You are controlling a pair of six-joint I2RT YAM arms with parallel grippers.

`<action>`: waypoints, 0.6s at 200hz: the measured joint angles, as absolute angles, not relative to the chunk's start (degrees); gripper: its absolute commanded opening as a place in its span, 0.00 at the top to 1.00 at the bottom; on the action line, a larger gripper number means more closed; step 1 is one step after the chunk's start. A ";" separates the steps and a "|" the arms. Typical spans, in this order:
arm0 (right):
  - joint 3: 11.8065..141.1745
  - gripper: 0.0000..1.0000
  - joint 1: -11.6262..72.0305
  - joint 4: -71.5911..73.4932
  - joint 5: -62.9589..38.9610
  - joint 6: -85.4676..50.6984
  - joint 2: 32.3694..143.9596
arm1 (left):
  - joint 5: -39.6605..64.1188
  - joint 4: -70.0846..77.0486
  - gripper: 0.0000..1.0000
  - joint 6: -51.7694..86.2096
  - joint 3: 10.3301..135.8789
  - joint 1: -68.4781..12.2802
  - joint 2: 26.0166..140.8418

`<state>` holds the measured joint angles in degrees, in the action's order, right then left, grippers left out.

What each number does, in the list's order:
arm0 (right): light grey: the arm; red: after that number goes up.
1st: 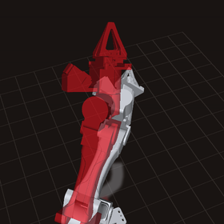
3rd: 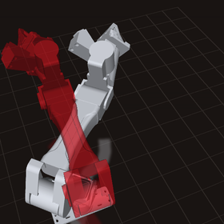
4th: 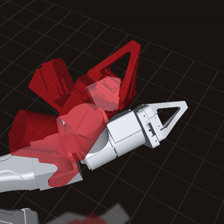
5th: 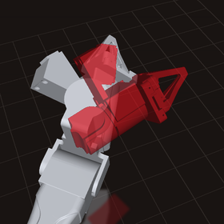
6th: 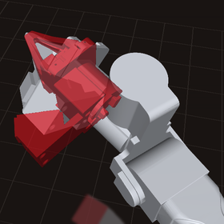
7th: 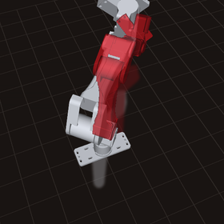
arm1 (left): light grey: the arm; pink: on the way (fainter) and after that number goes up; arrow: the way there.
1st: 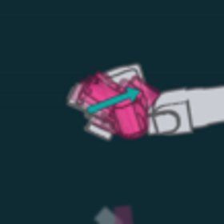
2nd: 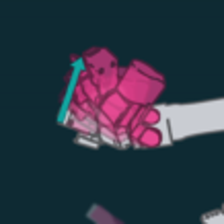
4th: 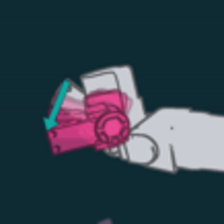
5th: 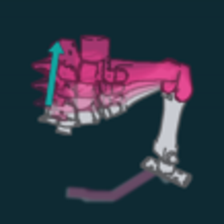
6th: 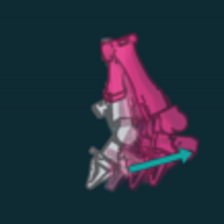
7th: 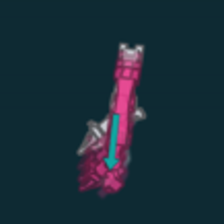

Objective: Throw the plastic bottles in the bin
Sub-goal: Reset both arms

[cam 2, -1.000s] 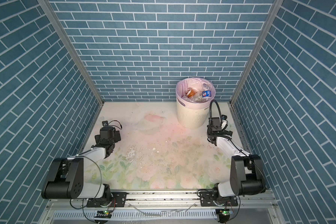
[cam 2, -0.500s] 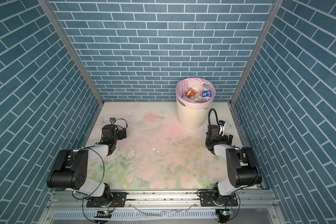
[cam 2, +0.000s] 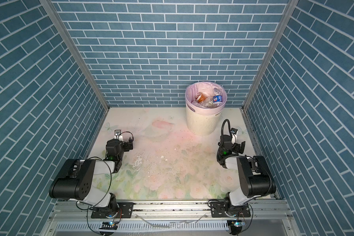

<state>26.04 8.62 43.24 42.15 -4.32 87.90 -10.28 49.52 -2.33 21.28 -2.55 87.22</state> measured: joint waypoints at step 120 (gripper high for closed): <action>16.93 0.01 7.03 56.49 25.69 -1.02 85.36 | -10.20 49.65 0.01 -2.42 21.28 -2.55 87.22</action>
